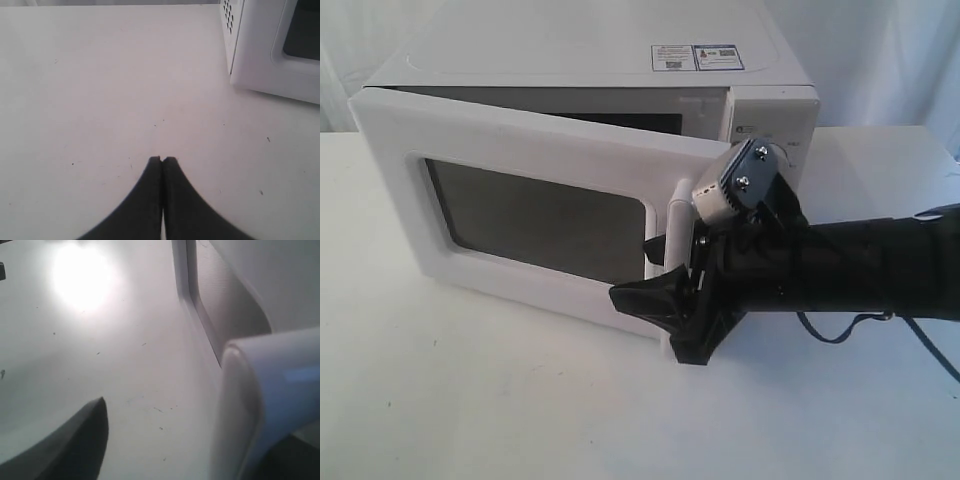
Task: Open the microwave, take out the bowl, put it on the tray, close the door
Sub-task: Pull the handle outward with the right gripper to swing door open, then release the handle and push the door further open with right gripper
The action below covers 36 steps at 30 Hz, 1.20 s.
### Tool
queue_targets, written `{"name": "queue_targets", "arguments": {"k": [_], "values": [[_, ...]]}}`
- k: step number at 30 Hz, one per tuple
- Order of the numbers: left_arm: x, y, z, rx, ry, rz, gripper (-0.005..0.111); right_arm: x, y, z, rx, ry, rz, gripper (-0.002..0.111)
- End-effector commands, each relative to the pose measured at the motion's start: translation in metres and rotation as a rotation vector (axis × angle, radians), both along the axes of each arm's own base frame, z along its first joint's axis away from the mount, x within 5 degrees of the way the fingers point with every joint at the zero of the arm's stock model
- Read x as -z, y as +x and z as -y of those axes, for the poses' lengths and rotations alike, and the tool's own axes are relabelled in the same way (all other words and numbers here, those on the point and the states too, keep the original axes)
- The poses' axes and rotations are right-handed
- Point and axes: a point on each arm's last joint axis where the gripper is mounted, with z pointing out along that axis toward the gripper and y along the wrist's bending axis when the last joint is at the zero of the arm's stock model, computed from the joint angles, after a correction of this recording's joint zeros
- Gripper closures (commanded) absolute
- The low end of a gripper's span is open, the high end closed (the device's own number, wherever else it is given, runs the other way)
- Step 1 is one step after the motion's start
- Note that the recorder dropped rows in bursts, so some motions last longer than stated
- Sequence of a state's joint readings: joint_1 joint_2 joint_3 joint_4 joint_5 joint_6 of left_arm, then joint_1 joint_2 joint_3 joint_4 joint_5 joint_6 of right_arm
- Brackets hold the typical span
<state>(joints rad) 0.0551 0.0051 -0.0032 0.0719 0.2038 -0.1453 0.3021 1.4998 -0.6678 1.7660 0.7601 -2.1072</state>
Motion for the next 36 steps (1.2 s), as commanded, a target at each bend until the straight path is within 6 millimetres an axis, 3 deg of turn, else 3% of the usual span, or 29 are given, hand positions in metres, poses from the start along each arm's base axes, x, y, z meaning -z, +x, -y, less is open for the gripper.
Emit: {"name": "queue_targets", "arguments": {"k": [1,13,18,26,36], "values": [[0.001,0.0,0.0,-0.003,-0.007,0.004,0.107,-0.031,-0.05,-0.013,-0.386,0.288,0.0,0.047],[0.001,0.0,0.0,-0.003,-0.007,0.004,0.107,-0.056,-0.093,0.016,-0.142,0.138,0.184,0.047],[0.001,0.0,0.0,-0.003,-0.007,0.004,0.107,-0.058,-0.097,0.027,-0.038,0.051,0.258,0.048],[0.001,0.0,0.0,-0.003,-0.007,0.004,0.107,-0.049,-0.071,0.053,0.391,-0.063,0.184,0.071],[0.001,0.0,0.0,-0.003,-0.007,0.004,0.107,-0.041,-0.057,0.046,0.369,-0.081,0.138,0.106]]}}
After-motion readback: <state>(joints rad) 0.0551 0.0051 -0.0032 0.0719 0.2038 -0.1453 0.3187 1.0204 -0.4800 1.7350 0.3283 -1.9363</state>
